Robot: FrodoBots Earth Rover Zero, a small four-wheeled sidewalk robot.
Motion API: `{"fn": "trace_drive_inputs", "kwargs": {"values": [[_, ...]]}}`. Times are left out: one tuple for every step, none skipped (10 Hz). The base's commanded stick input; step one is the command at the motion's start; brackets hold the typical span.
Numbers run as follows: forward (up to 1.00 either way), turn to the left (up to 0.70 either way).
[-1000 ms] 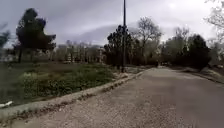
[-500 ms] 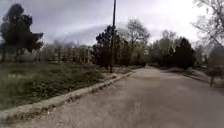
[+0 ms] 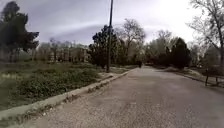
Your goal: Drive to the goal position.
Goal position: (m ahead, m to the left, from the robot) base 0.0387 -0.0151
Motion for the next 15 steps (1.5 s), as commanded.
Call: {"fn": "trace_drive_inputs", "kwargs": {"values": [[0.00,-0.70],[0.00,-0.70],[0.00,-0.32],[0.00,-0.08],[0.00,-0.26],[0.00,-0.44],[0.00,-0.62],[0.00,-0.35],[0.00,-0.04],[0.00,-0.12],[0.00,-0.20],[0.00,-0.28],[0.00,-0.37],[0.00,-0.45],[0.00,-0.53]]}}
